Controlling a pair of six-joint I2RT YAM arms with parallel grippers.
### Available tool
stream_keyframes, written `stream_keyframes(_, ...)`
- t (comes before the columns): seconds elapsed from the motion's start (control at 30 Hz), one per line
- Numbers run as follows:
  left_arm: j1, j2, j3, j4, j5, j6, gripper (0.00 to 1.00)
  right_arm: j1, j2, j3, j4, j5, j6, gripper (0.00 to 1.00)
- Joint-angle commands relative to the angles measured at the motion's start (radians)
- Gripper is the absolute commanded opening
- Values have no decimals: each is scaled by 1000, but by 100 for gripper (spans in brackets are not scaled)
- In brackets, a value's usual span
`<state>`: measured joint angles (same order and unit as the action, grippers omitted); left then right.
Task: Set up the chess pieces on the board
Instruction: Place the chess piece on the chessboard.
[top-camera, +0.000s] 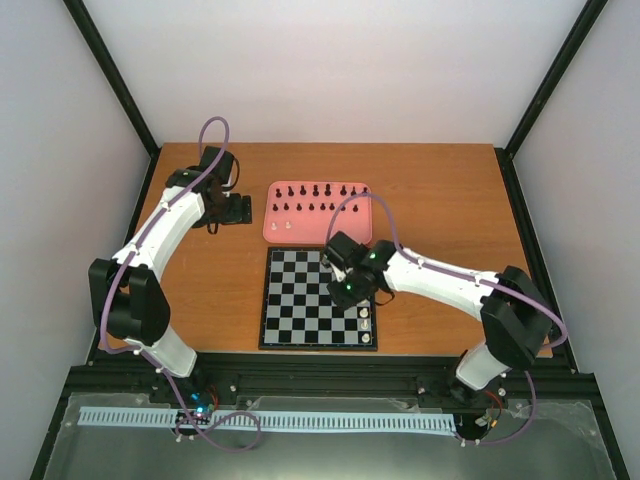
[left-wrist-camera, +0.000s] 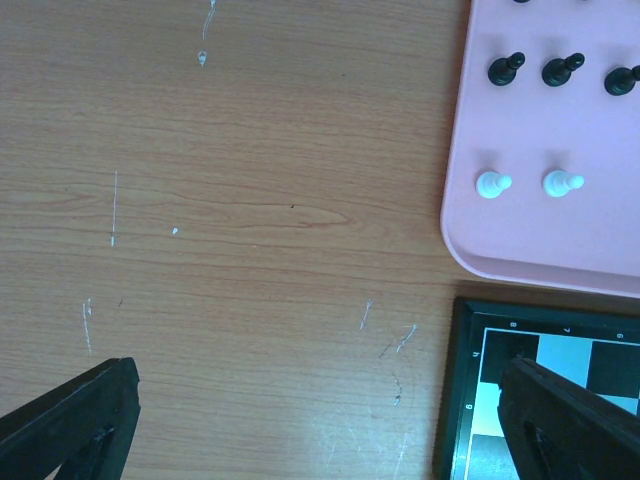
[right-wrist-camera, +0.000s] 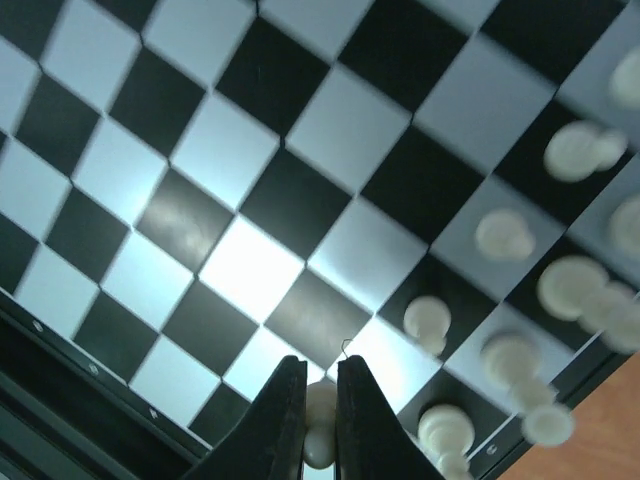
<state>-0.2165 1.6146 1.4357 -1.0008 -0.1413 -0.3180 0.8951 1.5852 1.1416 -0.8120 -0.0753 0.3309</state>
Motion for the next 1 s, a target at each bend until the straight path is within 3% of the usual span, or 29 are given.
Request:
stream_keyframes(0.0,-3,-11,21,8,-1,-3,100,31,-90,-120,98,7,105,3)
stream_keyframes(0.27,-4,-29,7,11,-14,-4,100,31,-134,-243,203,-14,120,3)
stream_keyframes(0.97,-4,-22,-4,15,-27,-1,100,31,-78,-282,249,74,98,5)
